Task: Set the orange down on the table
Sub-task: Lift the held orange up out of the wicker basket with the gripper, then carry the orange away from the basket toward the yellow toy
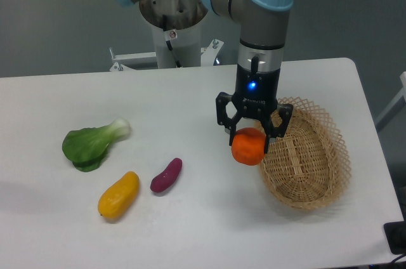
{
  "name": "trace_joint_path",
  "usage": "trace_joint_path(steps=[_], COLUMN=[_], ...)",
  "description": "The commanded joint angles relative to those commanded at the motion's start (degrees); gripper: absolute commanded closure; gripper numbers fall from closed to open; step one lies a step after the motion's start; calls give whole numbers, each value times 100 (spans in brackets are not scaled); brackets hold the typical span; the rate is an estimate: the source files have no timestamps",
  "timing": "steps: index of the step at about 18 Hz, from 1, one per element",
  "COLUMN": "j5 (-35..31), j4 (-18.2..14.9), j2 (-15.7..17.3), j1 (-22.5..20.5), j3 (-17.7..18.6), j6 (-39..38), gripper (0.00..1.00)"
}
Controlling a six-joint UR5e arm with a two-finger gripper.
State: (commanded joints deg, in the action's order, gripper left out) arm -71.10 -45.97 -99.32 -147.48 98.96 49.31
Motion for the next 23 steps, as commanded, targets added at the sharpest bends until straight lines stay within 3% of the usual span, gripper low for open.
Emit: trace_joint_path(steps=[9,15,19,23], j5=[-53,-571,-764,-1238], j4=[-17,-18,0,52], j2=[-26,-254,-684,-1457], j1=[17,307,623,1098], j3=[-9,-202,-474,-1009], j6=[-44,-402,-1369,-2756], gripper=[36,36,36,36])
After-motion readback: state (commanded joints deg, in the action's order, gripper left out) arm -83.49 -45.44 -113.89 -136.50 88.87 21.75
